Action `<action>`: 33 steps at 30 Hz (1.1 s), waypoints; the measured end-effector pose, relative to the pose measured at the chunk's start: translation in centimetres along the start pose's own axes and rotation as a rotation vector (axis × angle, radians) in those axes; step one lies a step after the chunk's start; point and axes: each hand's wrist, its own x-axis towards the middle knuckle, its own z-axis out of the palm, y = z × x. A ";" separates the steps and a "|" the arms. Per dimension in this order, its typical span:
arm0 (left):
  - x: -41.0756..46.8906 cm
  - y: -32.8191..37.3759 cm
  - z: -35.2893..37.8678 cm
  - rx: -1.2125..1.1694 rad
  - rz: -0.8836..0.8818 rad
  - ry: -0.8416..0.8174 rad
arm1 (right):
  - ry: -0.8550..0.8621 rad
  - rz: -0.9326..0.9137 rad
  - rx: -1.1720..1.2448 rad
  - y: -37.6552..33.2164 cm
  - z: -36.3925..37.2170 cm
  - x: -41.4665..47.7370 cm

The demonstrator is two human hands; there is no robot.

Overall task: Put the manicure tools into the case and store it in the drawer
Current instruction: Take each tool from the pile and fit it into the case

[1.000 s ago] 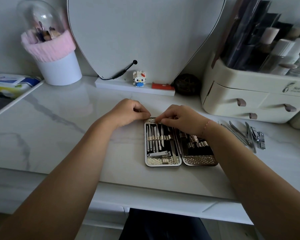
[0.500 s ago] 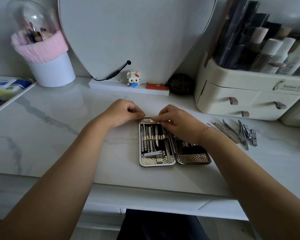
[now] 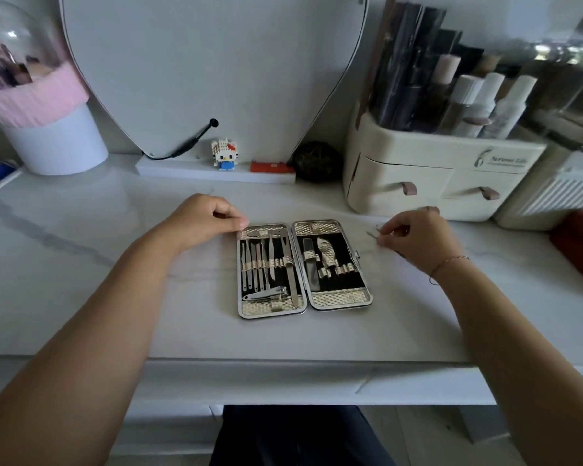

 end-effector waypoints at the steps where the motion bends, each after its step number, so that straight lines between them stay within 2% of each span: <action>1: 0.0 0.0 0.0 -0.004 0.000 0.004 | 0.005 0.001 -0.007 -0.1 0.0 0.1; 4: 0.0 0.1 0.1 -0.009 -0.001 0.008 | -0.027 0.008 -0.029 -0.4 -0.3 0.4; 10: 0.0 0.1 -0.1 -0.012 -0.010 0.001 | -0.202 -0.026 -0.211 -0.7 -0.7 1.3; 17: 0.0 0.1 0.1 -0.008 -0.012 0.002 | -0.277 -0.113 -0.200 -0.3 -0.7 1.2; 19: 0.0 0.0 0.0 -0.013 -0.014 0.002 | -0.241 -0.123 -0.113 -0.1 -0.9 1.3; 21: 0.0 0.1 0.0 -0.017 -0.019 0.001 | -0.209 -0.112 0.124 -0.8 -0.8 1.1; 23: -0.1 0.2 0.0 -0.014 -0.021 -0.003 | -0.239 -0.112 0.427 -2.3 -0.5 0.9; 25: -0.1 0.3 0.0 -0.012 -0.026 -0.001 | -0.311 -0.136 0.613 -4.4 0.2 0.6; 29: -0.1 0.5 -0.1 -0.010 -0.032 -0.006 | -0.439 -0.189 0.685 -8.9 2.5 0.3; 33: -0.2 0.6 -0.1 0.003 -0.024 -0.001 | -0.457 -0.169 0.667 -11.0 5.2 1.1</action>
